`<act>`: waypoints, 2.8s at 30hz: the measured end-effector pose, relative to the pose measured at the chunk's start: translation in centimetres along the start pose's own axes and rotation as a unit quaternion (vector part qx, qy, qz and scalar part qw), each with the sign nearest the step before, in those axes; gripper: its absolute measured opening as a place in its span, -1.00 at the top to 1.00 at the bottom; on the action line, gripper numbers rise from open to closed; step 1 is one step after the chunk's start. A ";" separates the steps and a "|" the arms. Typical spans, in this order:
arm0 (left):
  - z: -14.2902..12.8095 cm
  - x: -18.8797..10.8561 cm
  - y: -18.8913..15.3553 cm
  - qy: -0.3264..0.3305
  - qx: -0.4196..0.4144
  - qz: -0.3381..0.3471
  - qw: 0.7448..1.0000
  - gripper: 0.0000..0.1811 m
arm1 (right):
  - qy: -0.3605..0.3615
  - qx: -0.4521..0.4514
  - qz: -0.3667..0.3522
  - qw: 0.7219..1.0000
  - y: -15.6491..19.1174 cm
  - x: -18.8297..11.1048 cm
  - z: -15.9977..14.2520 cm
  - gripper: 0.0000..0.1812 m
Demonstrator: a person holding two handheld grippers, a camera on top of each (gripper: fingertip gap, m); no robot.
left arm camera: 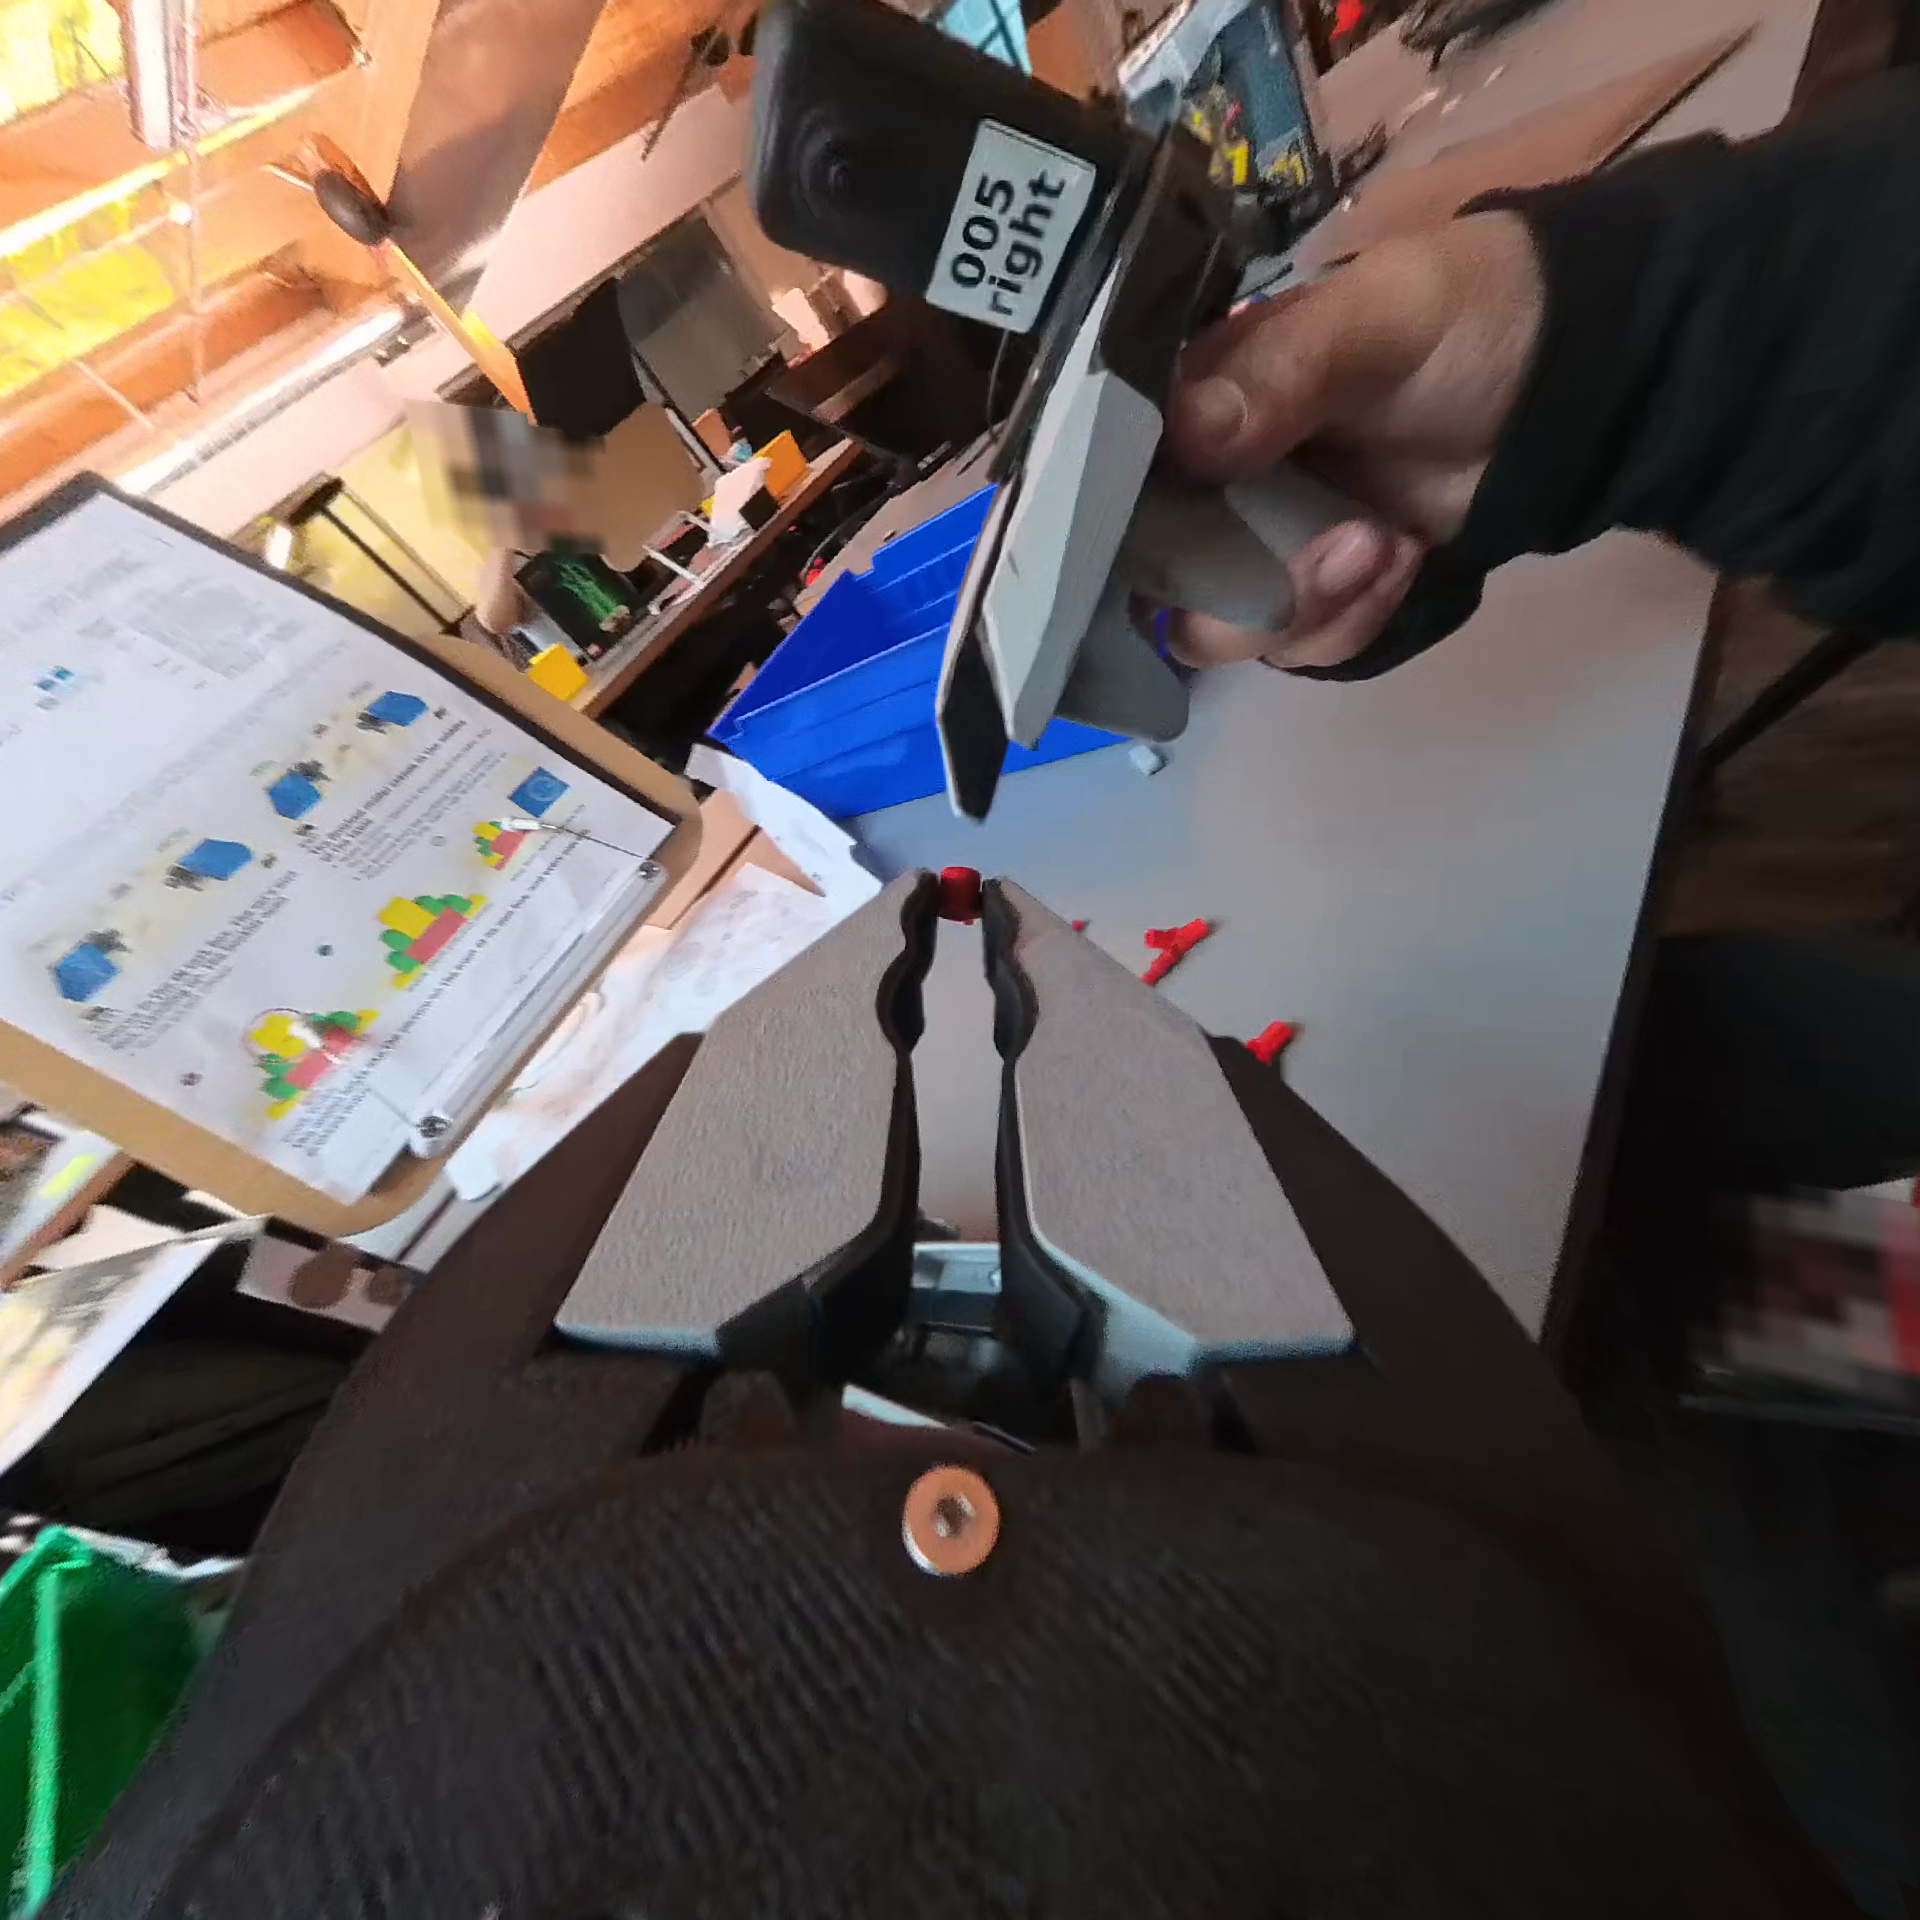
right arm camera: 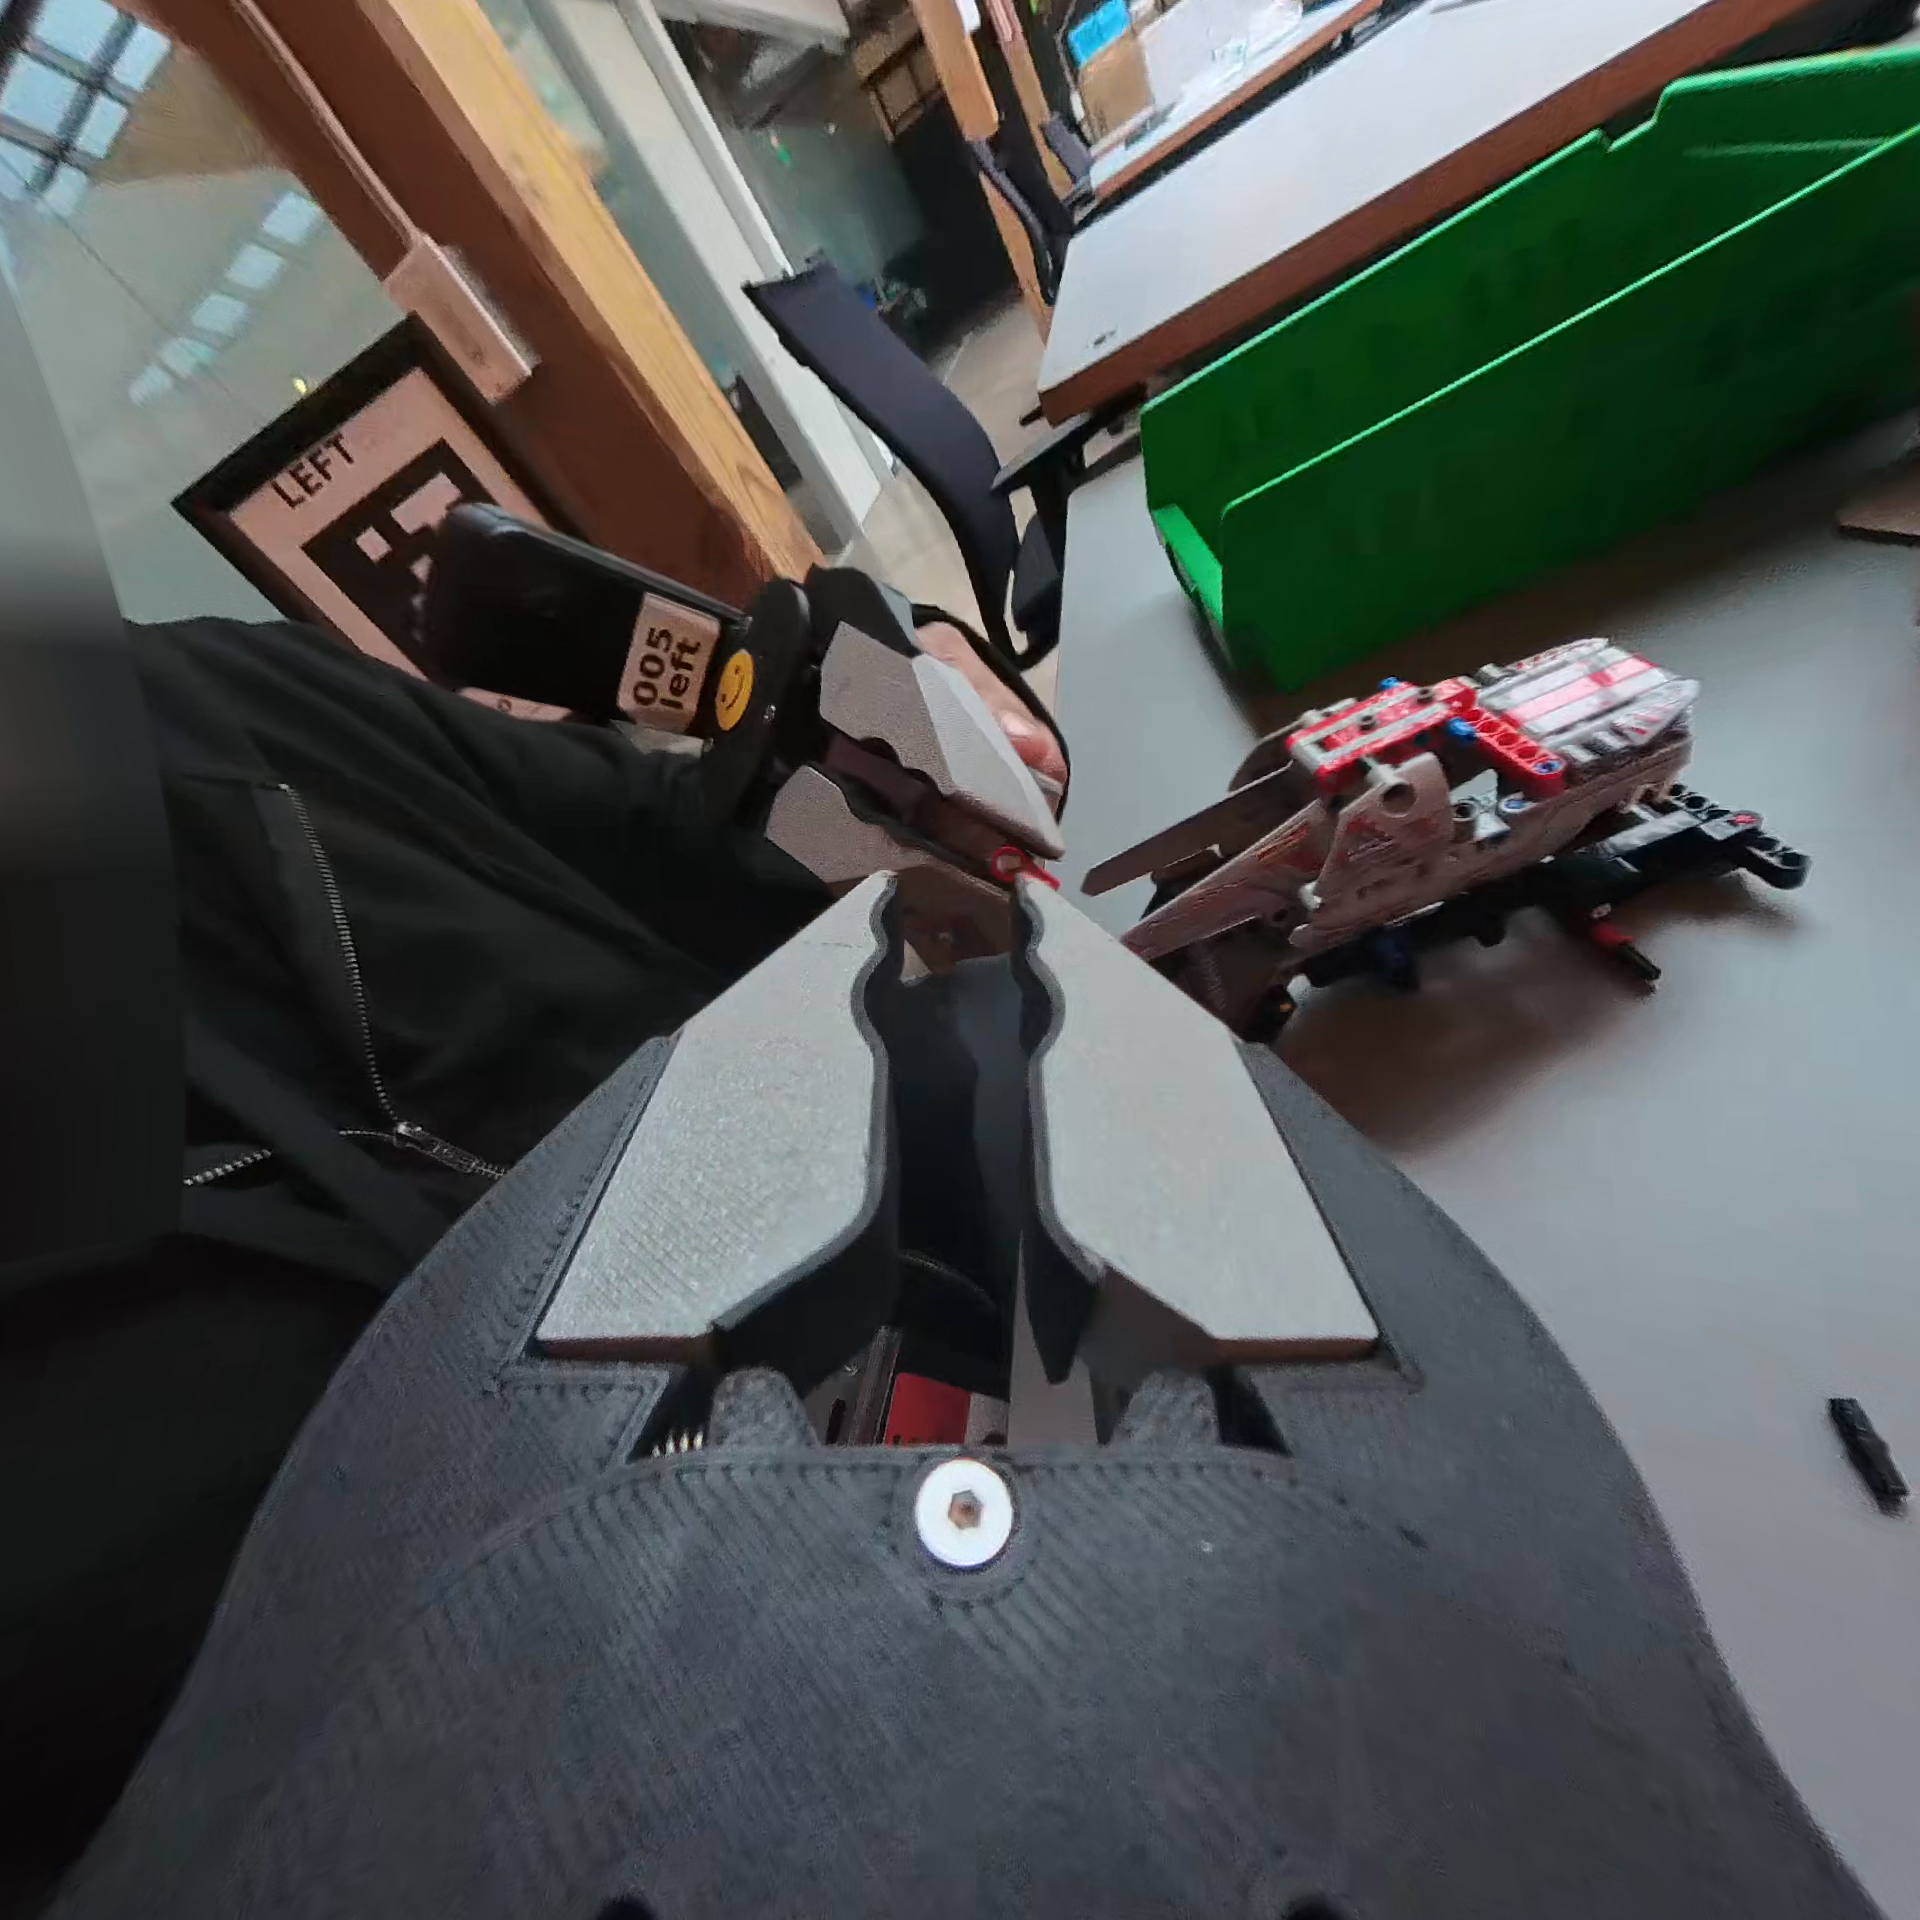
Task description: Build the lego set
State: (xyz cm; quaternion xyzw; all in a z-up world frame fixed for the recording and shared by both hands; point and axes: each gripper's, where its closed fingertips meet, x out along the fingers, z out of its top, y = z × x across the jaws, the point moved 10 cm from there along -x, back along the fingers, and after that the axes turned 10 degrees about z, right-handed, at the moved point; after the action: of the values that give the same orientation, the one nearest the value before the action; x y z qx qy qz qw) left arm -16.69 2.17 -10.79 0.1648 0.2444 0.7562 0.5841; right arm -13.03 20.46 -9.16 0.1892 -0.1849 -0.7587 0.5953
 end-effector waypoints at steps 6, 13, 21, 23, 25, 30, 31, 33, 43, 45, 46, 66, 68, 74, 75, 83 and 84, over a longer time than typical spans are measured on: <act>0.2 0.1 -0.8 0.013 0.067 0.030 0.997 0.93 | 0.017 0.016 -0.059 0.998 -0.6 1.2 -0.3 0.86; -0.1 0.4 -1.7 0.056 0.156 0.062 0.984 0.94 | 0.000 0.044 -0.052 0.998 -1.9 1.7 -1.0 0.91; -0.2 0.5 -1.3 0.058 0.119 0.047 0.990 0.94 | -0.019 0.055 -0.022 0.998 -2.6 1.6 -1.3 0.94; -0.3 0.6 -1.3 0.064 0.118 0.045 0.990 0.93 | -0.020 0.060 -0.021 0.998 -2.7 1.6 -1.4 0.94; -0.4 0.6 -1.4 0.067 0.124 0.043 0.989 0.93 | -0.017 0.060 -0.023 0.998 -2.8 1.6 -1.5 0.94; -0.8 0.6 -1.0 0.082 0.125 0.049 0.988 0.92 | -0.035 0.063 -0.008 0.997 -2.6 0.8 -1.2 0.94; -0.7 0.6 -1.0 0.080 0.118 0.046 0.989 0.94 | -0.035 0.064 -0.010 0.997 -2.6 0.7 -1.2 0.94; -0.8 0.6 -0.9 0.087 0.111 0.044 0.989 0.92 | -0.036 0.062 -0.013 0.997 -2.6 0.4 -1.2 0.94; -1.8 0.6 1.7 0.143 -0.060 0.024 0.988 0.80 | -0.106 -0.094 -0.305 0.942 2.7 -11.4 1.9 0.94; -2.0 0.5 2.2 0.145 -0.073 0.024 0.986 0.79 | -0.123 -0.117 -0.411 0.896 3.6 -14.9 1.5 0.94; -2.0 0.4 2.4 0.147 -0.075 0.026 0.986 0.79 | -0.125 -0.121 -0.449 0.876 3.9 -16.3 1.2 0.94; -5.4 0.6 3.5 0.231 -0.061 -0.014 0.971 0.80 | -0.073 0.003 -0.593 0.802 -1.6 -21.5 -3.4 0.94; -5.4 0.2 4.6 0.228 -0.069 0.005 0.971 0.83 | -0.035 0.063 -0.609 0.790 -3.6 -22.2 -5.1 0.79; -4.9 -0.9 6.7 0.210 -0.084 0.036 0.973 0.85 | -0.059 0.079 -0.608 0.788 -3.9 -23.3 -5.8 0.76; -4.8 -1.0 6.7 0.208 -0.083 0.037 0.974 0.85 | -0.074 0.075 -0.605 0.789 -3.4 -23.5 -5.6 0.75; -4.7 -0.8 6.3 0.205 -0.074 0.035 0.975 0.85 | -0.083 -0.092 -0.455 0.882 2.1 -17.2 0.2 0.72; -4.6 -0.7 6.2 0.201 -0.073 0.033 0.976 0.85 | -0.039 -0.112 -0.421 0.899 2.0 -15.0 0.5 0.75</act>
State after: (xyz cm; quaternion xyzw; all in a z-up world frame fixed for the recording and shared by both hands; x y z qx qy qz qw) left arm -23.93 -0.56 -11.10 -0.0256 0.2958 0.8086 0.5079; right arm -8.26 34.65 -6.71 0.1518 -0.0246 -0.9611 0.2294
